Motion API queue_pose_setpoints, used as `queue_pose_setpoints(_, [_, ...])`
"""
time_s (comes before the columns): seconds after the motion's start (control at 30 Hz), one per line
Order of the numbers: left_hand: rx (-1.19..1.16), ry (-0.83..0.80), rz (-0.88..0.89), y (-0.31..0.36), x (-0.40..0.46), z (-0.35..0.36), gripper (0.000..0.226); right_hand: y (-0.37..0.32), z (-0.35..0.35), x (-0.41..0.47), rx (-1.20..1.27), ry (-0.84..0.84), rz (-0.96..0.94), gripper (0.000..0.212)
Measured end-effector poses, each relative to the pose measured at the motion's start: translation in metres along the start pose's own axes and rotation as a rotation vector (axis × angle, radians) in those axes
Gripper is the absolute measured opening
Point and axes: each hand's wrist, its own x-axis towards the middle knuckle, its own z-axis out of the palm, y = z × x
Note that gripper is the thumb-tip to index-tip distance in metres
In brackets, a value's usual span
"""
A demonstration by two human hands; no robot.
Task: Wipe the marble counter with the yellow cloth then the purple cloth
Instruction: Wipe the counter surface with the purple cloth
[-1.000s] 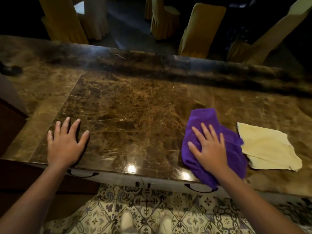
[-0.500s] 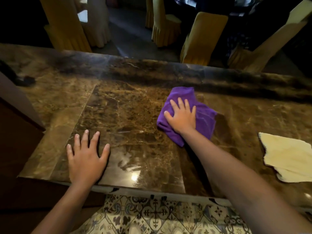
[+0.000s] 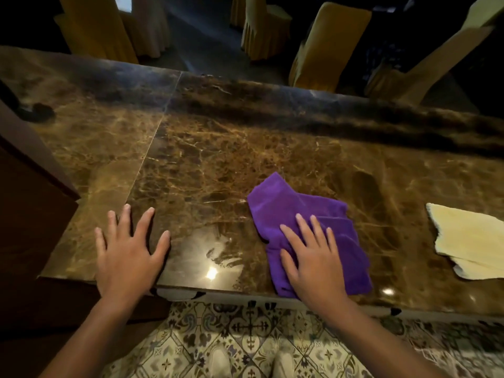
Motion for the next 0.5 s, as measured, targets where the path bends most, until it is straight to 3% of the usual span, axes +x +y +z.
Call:
queue_pose_setpoints(0.13, [0.006, 0.036, 0.003, 0.003, 0.001, -0.001, 0.073, -0.011, 0.006, 0.029, -0.026, -0.064, 0.002, 0.065])
queue_pose_setpoints(0.27, [0.031, 0.045, -0.003, -0.002, -0.001, 0.002, 0.071, -0.032, 0.007, 0.122, -0.019, -0.062, 0.045, 0.073])
queue_pose_setpoints(0.5, [0.015, 0.054, -0.006, -0.002, -0.003, 0.000, 0.069, -0.091, 0.013, 0.235, 0.069, -0.092, 0.044, 0.069])
